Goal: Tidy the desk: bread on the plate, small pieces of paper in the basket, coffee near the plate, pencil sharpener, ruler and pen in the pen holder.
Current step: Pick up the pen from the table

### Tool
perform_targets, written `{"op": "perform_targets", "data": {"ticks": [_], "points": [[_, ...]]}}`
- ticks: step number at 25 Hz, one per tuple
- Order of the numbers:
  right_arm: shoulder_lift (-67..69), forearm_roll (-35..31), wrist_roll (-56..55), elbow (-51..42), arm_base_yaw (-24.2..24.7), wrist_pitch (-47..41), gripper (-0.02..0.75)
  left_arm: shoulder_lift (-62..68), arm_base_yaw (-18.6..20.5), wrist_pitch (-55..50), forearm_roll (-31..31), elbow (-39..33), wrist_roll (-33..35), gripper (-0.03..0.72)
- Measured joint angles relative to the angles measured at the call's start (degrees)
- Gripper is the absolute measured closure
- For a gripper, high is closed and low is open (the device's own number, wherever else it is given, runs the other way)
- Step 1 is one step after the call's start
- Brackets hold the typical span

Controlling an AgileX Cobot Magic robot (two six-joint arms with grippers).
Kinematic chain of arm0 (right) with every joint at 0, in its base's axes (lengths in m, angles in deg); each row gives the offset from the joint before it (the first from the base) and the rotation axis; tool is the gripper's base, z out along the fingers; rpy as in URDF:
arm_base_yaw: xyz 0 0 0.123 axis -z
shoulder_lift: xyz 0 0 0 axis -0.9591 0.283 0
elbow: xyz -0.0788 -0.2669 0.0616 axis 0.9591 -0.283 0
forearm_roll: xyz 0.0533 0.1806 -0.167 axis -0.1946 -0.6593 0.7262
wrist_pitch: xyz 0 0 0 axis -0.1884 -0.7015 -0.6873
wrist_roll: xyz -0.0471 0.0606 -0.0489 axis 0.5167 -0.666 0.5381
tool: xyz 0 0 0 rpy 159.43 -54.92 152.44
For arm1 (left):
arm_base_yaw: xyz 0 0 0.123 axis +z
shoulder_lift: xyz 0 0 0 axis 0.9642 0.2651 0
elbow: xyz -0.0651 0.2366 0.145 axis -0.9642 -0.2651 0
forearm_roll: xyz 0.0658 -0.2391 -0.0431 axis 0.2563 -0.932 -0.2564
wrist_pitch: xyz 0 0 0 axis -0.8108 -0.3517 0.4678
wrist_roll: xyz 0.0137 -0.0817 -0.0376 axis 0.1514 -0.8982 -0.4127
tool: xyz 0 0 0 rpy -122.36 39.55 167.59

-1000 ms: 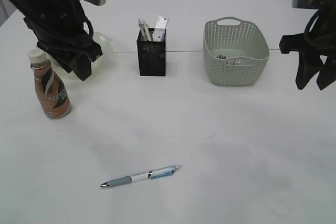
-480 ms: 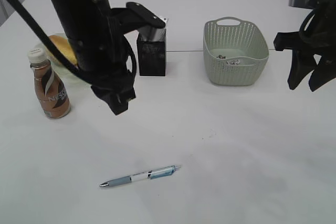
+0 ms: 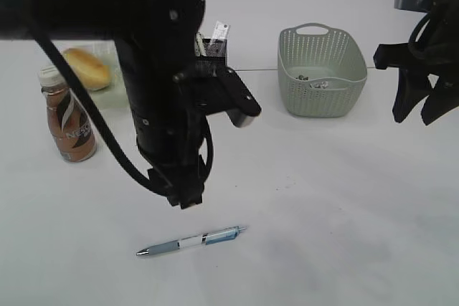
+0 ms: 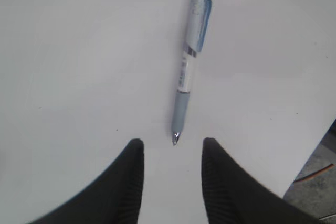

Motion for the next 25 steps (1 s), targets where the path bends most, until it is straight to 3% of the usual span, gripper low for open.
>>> {"op": "perform_targets", "data": {"ticks": [12, 25], "points": [[0.0, 0.0, 0.0, 0.0, 0.0, 0.0, 0.455, 10.64, -2.99, 4.67, 0.73, 0.0, 0.0, 0.412], [0.0, 0.0, 0.0, 0.0, 0.0, 0.0, 0.455, 11.89, -3.07, 10.81, -0.77, 0.0, -0.4, 0.412]]}}
